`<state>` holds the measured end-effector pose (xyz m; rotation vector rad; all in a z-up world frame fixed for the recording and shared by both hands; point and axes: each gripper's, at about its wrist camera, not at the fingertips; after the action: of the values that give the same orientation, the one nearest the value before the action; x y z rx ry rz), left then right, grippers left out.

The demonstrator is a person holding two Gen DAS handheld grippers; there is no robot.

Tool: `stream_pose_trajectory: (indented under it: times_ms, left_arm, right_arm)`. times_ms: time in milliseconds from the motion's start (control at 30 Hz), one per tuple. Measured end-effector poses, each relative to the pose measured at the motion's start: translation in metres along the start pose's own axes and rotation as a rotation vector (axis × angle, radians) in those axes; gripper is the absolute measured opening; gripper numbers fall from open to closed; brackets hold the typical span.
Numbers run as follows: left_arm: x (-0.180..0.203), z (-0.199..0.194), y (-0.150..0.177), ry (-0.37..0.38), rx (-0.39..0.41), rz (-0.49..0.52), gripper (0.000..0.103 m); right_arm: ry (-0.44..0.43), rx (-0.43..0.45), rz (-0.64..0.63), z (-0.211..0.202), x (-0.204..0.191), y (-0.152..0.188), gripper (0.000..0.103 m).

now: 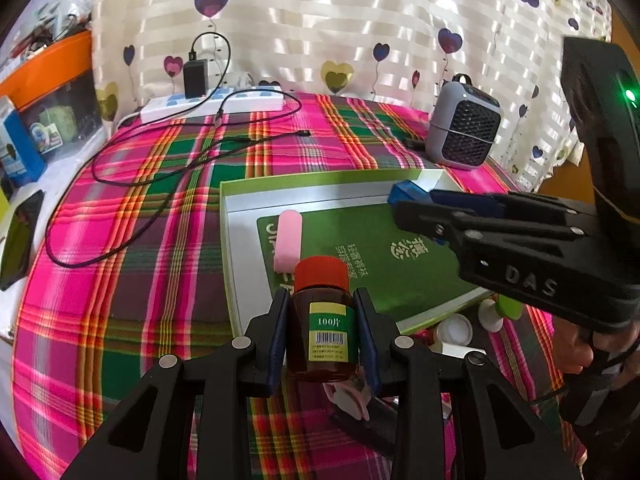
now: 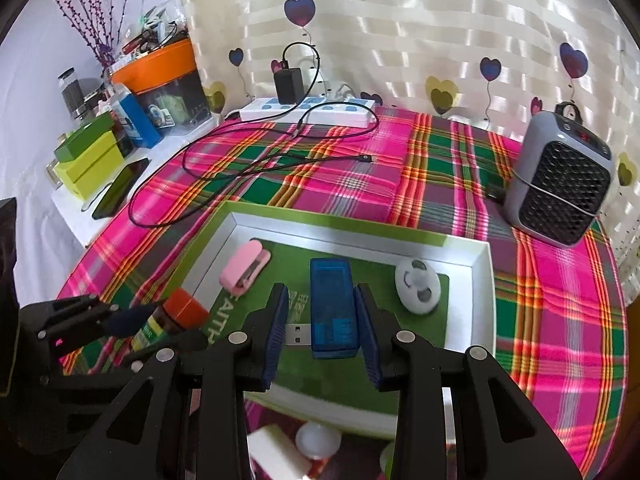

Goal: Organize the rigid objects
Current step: 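Carry the brown bottle and blue USB device over the green box with both tools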

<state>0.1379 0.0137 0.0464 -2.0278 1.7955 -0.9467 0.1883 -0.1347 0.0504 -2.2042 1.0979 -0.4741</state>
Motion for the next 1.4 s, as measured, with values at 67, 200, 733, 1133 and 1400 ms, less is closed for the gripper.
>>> stream_pose_trajectory:
  times_ms: [67, 200, 733, 1133, 1400]
  left_arm:
    - [0.001, 0.001, -0.001, -0.001, 0.002, 0.001, 0.03]
    - [0.002, 0.006, -0.003, 0.003, 0.002, 0.003, 0.03]
    - [0.003, 0.028, -0.002, -0.018, -0.034, 0.016, 0.03]
    - [0.006, 0.035, -0.002, -0.021, -0.044, 0.032, 0.03]
    - [0.005, 0.035, -0.003, -0.023, -0.044, 0.032, 0.031]
  right_arm:
    - [-0.005, -0.005, 0.001, 0.005, 0.002, -0.003, 0.035]
    - [-0.013, -0.023, -0.017, 0.017, 0.003, -0.009, 0.035]
    - [-0.029, -0.112, -0.013, 0.063, 0.01, -0.011, 0.035]
    - [-0.04, -0.121, -0.036, 0.073, 0.003, -0.015, 0.035]
    - [-0.045, -0.121, -0.044, 0.075, 0.001, -0.017, 0.035]
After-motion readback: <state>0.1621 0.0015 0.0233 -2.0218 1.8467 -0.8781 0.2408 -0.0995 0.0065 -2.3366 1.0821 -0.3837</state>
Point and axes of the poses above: each gripper's, at about its wrist camera, not at the fingertips, and z roughly the way its jaws point, x to its right, y to its underside, and after that the axes turned 14 degrees about -z, right-handed
